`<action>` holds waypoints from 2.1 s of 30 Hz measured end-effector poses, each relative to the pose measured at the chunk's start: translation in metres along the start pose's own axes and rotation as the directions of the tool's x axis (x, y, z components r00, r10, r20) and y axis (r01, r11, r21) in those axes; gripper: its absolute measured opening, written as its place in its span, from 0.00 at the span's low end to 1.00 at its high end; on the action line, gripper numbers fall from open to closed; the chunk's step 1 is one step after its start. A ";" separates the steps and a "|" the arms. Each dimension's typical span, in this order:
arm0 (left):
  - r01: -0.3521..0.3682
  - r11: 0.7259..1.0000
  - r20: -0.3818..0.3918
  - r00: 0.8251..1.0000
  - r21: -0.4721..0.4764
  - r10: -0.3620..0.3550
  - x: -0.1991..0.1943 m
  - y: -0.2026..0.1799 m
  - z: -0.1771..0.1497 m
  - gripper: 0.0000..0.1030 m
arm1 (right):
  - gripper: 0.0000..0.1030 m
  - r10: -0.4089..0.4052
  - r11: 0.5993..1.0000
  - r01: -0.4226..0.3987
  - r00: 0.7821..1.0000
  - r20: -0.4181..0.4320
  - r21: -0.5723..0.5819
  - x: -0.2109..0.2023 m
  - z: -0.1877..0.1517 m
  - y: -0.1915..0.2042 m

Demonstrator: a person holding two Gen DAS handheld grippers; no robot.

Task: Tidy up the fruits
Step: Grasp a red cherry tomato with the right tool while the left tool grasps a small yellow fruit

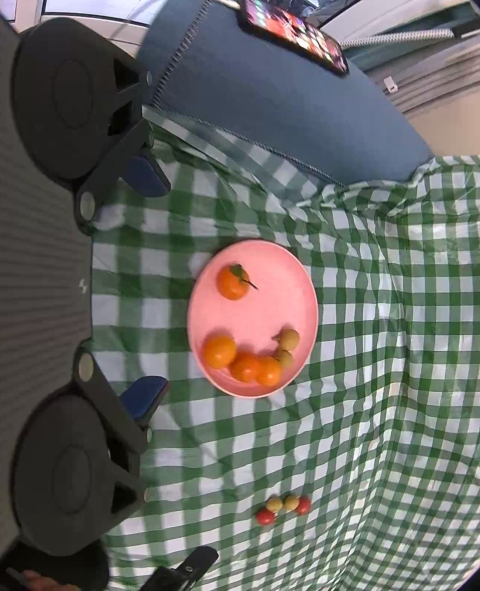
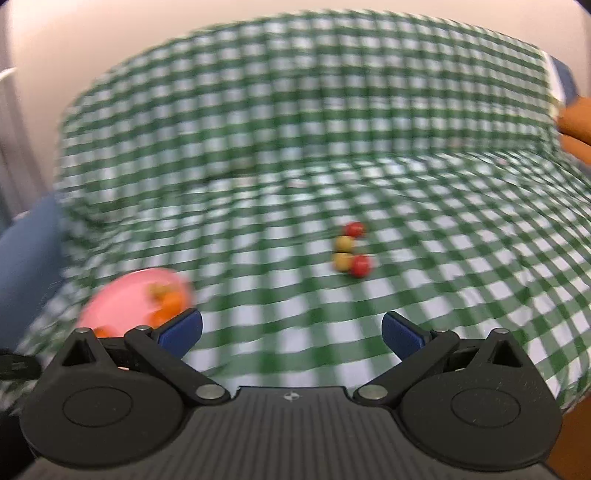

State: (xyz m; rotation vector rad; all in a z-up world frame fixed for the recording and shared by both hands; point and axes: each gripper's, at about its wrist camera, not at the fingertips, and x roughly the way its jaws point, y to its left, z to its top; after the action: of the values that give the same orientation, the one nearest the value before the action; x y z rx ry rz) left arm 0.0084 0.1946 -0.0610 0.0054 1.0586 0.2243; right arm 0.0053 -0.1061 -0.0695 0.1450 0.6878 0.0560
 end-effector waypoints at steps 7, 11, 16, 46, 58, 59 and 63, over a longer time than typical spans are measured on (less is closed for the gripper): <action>-0.020 1.000 -0.003 1.000 0.008 0.020 0.039 -0.029 0.049 1.00 | 0.99 -0.166 0.986 0.167 0.985 -0.042 0.026 0.114 0.017 -0.045; -0.016 1.000 -0.009 1.000 0.011 0.016 0.060 -0.047 0.074 1.00 | 0.99 -0.240 0.971 0.241 0.967 -0.083 0.002 0.179 0.025 -0.058; -0.001 1.000 -0.005 1.000 0.025 0.001 0.079 -0.073 0.095 1.00 | 0.99 -0.266 0.964 0.263 0.959 -0.101 -0.043 0.226 0.030 -0.065; 0.354 0.875 -0.109 0.935 0.331 -0.337 0.204 -0.301 0.145 1.00 | 0.71 -0.314 0.949 0.315 0.944 -0.102 -0.014 0.211 0.019 -0.119; 0.348 0.872 -0.139 0.937 0.344 -0.320 0.220 -0.314 0.146 1.00 | 0.57 -0.286 0.958 0.283 0.951 -0.115 -0.043 0.209 0.020 -0.113; 0.346 0.871 -0.136 0.938 0.348 -0.318 0.220 -0.314 0.145 1.00 | 0.57 -0.286 0.958 0.282 0.951 -0.116 -0.045 0.209 0.020 -0.113; 0.306 0.884 -0.095 0.952 0.353 -0.292 0.212 -0.311 0.143 0.70 | 0.34 -0.257 0.966 0.253 0.959 -0.122 -0.049 0.208 0.022 -0.112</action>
State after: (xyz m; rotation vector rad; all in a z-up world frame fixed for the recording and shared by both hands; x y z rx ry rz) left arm 0.2878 -0.0554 -0.2080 0.1720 1.1127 -0.2572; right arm 0.1799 -0.1990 -0.2004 0.0204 0.8285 -0.1729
